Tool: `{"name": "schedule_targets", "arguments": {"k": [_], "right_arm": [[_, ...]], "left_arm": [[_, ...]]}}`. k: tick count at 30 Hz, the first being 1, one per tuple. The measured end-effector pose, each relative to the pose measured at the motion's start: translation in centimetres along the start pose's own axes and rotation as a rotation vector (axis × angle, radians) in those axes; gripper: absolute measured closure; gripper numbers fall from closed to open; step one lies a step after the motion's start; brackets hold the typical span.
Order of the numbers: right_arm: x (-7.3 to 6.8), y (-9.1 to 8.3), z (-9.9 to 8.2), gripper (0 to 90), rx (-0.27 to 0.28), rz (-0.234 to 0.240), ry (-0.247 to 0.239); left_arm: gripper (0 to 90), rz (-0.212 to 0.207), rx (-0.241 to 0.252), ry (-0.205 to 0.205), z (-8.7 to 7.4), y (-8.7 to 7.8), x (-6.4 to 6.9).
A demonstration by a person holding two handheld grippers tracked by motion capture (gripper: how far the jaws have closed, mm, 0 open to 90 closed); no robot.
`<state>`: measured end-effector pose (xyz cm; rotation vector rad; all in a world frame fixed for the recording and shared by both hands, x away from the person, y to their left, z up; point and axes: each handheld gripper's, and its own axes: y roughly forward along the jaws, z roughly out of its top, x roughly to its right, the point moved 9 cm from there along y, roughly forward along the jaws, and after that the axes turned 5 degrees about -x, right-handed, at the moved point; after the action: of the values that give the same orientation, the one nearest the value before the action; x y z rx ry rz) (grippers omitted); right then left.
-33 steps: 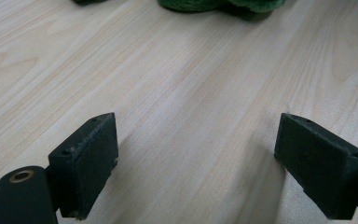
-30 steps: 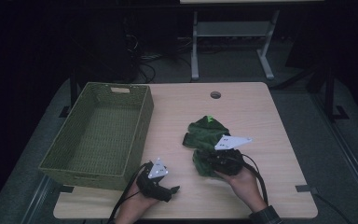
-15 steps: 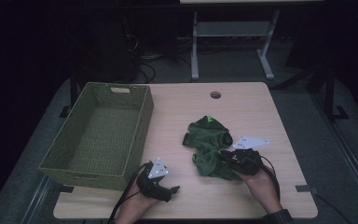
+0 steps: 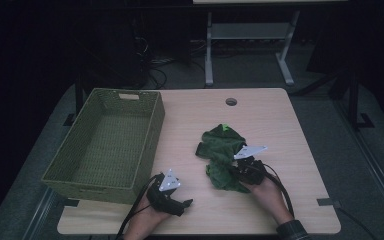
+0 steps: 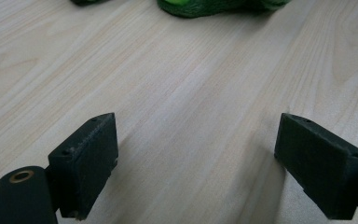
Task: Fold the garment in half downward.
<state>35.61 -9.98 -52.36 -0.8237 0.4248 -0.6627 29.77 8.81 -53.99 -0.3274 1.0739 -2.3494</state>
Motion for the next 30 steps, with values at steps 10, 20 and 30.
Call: {"name": "schedule_targets", "arguments": {"k": [10, 20, 30], "right_arm": [[0.3, -1.2, 0.2, 81.6, 0.036, -0.008, 0.010], [1.8, -4.7, -1.1, 64.6, 0.084, -0.023, 0.033], [2.5, -7.3, -3.9, 63.5, 0.112, -0.016, 0.057]], "left_arm": [[12.5, 0.002, 0.000, 0.003, 0.0, 0.0, 0.0], [12.6, -0.004, 0.000, 0.004, 0.0, 0.0, 0.0], [12.5, -0.005, 0.001, 0.002, 0.0, 0.0, 0.0]]}}
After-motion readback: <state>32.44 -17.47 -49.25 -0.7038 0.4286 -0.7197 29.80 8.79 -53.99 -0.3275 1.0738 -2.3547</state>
